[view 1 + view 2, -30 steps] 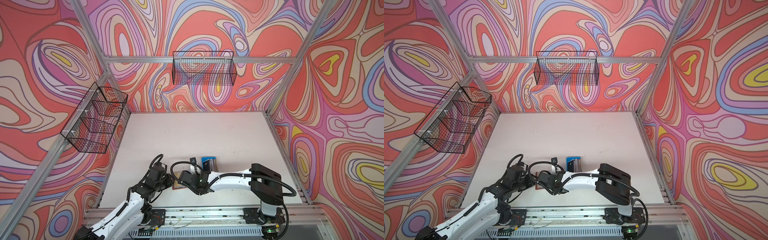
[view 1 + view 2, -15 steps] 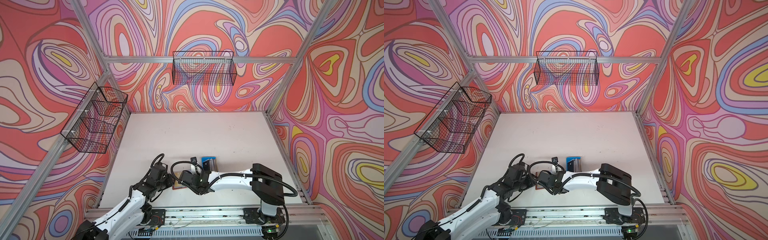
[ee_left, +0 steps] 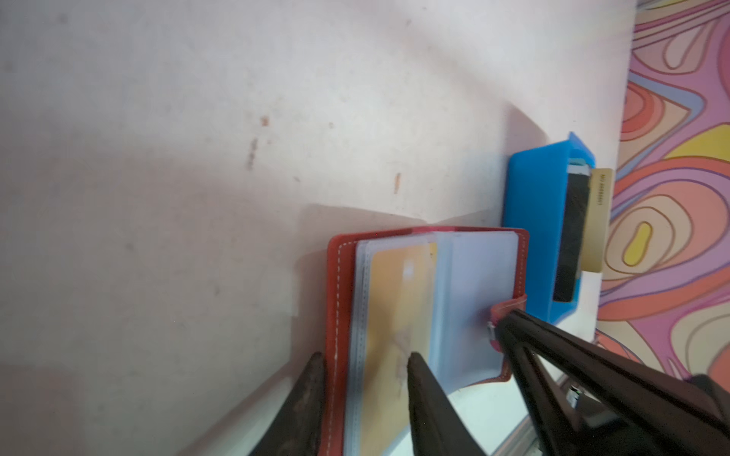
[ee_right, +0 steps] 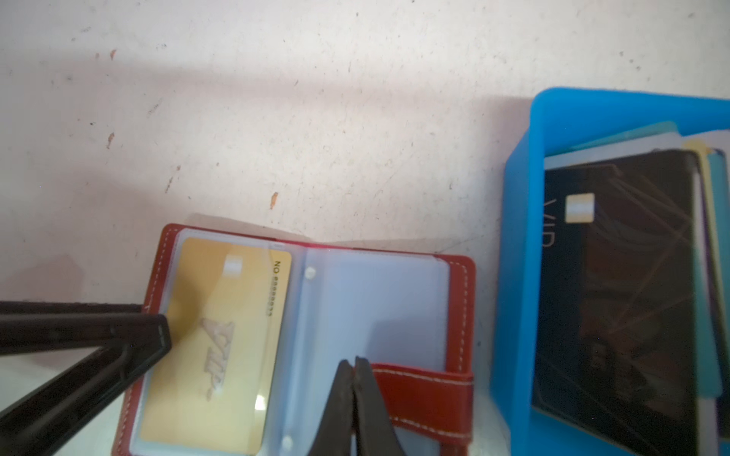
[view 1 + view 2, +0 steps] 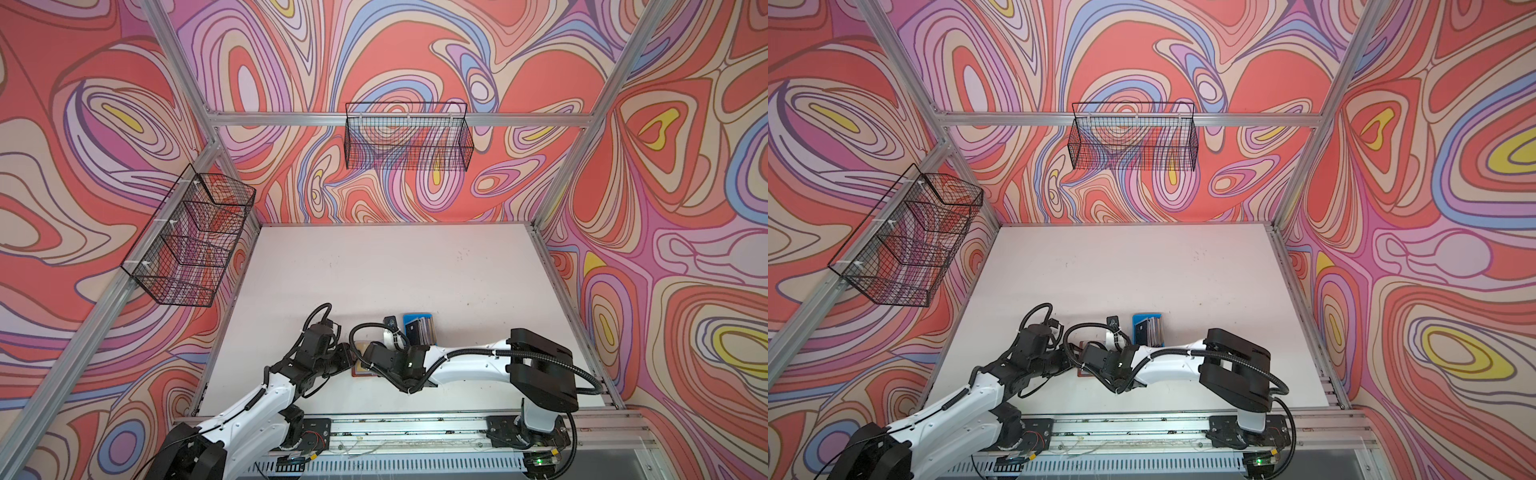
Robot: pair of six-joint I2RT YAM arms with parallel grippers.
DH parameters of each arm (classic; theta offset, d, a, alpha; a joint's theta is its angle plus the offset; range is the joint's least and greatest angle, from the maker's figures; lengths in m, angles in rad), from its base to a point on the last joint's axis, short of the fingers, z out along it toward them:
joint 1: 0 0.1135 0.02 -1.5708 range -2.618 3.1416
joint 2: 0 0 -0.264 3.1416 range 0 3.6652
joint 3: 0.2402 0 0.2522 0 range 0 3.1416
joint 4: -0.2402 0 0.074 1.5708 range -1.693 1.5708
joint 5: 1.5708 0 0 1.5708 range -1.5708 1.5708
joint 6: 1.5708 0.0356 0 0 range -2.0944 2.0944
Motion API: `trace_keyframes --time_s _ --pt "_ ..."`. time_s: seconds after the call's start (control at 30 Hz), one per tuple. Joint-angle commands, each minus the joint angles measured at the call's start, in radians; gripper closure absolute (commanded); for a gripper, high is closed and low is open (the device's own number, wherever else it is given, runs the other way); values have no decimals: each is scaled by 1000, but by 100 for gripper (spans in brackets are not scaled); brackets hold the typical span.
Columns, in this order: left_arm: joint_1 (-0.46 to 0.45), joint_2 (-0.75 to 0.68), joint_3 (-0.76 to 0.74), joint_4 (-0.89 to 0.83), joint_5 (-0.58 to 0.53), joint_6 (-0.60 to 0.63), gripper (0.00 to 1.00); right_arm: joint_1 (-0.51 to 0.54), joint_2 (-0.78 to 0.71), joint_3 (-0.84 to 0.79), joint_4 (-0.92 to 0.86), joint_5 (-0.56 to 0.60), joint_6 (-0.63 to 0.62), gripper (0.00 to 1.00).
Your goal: Put the credit cards into the card holder
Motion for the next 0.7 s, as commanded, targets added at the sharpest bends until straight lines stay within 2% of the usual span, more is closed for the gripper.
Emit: trace_keyframes --time_s 0.0,0.2,0.37,0.67 --pt "3 9 47 153 125 0 63 5 -9 -15 70 -19 29 100" --pt "3 69 53 236 188 6 64 5 -19 -39 104 -11 42 100" --pt "1 64 41 263 228 8 64 5 -9 -54 156 -30 51 100" --pt "-9 11 8 187 191 41 61 3 -33 -91 244 -49 25 100"
